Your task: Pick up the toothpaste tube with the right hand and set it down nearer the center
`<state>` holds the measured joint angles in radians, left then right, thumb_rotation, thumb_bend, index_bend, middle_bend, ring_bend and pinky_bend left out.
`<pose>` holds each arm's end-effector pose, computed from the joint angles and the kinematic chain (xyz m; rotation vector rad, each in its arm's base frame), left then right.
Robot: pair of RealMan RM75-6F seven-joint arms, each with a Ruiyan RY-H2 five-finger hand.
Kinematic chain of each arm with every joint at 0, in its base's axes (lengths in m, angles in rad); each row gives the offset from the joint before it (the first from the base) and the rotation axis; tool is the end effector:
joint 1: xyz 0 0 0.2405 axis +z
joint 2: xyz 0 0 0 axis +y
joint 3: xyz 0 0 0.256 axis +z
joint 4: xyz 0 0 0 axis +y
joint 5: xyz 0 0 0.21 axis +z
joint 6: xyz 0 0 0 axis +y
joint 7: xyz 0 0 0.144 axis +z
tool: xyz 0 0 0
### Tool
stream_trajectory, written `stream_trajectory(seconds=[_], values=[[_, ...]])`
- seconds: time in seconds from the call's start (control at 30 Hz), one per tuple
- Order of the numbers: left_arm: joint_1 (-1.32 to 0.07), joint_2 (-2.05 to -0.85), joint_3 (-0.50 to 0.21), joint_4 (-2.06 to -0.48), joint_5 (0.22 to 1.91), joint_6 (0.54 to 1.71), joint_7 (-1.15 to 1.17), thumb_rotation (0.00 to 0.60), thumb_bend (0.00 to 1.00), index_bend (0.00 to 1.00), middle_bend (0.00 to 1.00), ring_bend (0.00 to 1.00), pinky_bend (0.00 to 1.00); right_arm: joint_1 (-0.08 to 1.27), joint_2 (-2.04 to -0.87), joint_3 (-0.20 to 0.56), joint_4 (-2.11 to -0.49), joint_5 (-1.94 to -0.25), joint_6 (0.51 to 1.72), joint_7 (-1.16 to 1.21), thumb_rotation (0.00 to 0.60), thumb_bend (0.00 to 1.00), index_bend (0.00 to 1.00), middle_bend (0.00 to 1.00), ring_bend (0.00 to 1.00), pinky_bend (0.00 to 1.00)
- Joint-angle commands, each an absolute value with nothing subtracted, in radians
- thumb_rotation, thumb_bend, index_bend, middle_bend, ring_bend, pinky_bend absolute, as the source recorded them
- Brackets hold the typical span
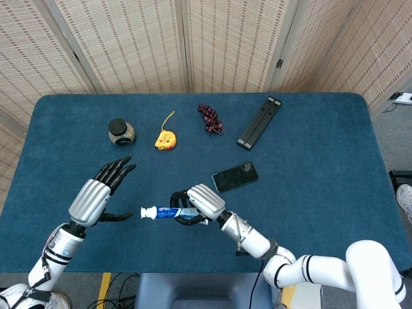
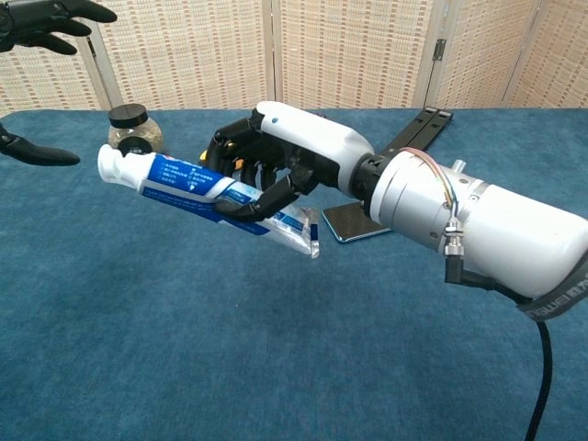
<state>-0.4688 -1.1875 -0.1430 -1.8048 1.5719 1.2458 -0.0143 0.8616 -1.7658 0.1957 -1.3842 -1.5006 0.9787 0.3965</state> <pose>-0.1612 0.2728 0.1035 -1.7558 -0.9102 -1.3326 -0.0404 -0.3114 -0.0715 2.0103 -1.4161 1.5986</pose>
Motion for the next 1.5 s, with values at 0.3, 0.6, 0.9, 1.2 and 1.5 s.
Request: stream_trajectory(seconds=[0.3,0.6,0.9,1.2,1.5], values=[[-0.484,-1.212,-0.140,-1.810,1.564,1.244,-0.023,0.600,0.10,0.00,0.02,0.00,0.14,0.875,-1.781,0.200,-1.381,-1.488,0.970,0.385,0.600,0.62,0.71,0.67,0.58,0.67],[-0.497,-1.226,-0.137,-1.817,1.559,1.236,-0.023,0.600,0.10,0.00,0.02,0.00,0.14,0.881,-1.788,0.203,-1.376,-1.480,0.971,0.383,0.600,0.62,0.72,0.67,0.58,0.67],[-0.487,-1.212,-0.151,-1.817,1.531,1.265,-0.046,0.600,0.10,0.00,0.02,0.00,0.14,0.869,-1.775,0.194,-1.381,-1.490,0.994,0.404,0.600,0.62,0.72,0.67,0.58,0.67],[-0.438,-1.147,-0.193,-1.837,1.434,1.300,-0.314,0.600,0.10,0.00,0.02,0.00,0.14,0.854,-1.759,0.194,-1.372,-1.496,1.020,0.463,0.600,0.62,0.72,0.67,0.58,0.67],[-0.431,-1.110,-0.177,-1.845,1.514,1.284,-0.624,0.095,0.05,0.00,0.02,0.00,0.14,0.874,-1.789,0.203,-1.361,-1.508,1.022,0.470,0.600,0.62,0.72,0.67,0.58,0.67]])
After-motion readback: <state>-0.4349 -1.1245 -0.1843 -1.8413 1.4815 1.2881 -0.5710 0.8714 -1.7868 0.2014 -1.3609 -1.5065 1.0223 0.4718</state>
